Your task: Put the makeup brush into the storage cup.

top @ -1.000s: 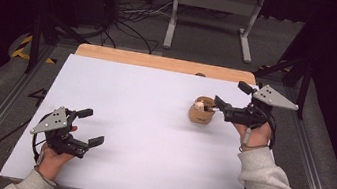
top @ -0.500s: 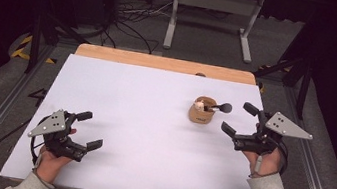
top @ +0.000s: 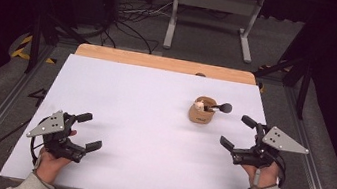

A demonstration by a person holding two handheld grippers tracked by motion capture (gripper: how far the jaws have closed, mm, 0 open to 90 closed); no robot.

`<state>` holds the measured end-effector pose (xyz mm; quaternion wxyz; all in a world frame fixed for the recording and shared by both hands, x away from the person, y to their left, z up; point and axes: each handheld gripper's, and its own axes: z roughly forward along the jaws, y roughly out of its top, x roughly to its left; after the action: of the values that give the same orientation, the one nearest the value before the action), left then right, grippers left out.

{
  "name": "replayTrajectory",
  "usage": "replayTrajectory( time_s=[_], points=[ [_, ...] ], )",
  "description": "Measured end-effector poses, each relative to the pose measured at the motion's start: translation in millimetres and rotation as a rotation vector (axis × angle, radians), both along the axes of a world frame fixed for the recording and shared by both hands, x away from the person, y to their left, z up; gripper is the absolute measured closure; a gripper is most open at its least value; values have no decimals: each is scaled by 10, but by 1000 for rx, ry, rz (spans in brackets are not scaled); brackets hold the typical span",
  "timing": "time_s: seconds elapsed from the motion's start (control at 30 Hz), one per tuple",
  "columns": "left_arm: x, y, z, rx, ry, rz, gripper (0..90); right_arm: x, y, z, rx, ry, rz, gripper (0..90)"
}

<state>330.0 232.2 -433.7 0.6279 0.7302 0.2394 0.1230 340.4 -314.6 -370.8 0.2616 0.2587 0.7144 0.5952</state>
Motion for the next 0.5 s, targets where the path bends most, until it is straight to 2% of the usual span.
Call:
replayTrajectory(
  time_s=[0.23,0.4,0.5],
  points=[
    [4,12,-14,-12,-4,-7,0,-53,15,-128,-14,9,7,0],
    [12,31,-35,-27,8,2,0,-100,51,-243,-26,-18,22,0],
    [14,35,-39,-25,6,2,0,-118,68,-295,-26,-17,31,0]
  ],
)
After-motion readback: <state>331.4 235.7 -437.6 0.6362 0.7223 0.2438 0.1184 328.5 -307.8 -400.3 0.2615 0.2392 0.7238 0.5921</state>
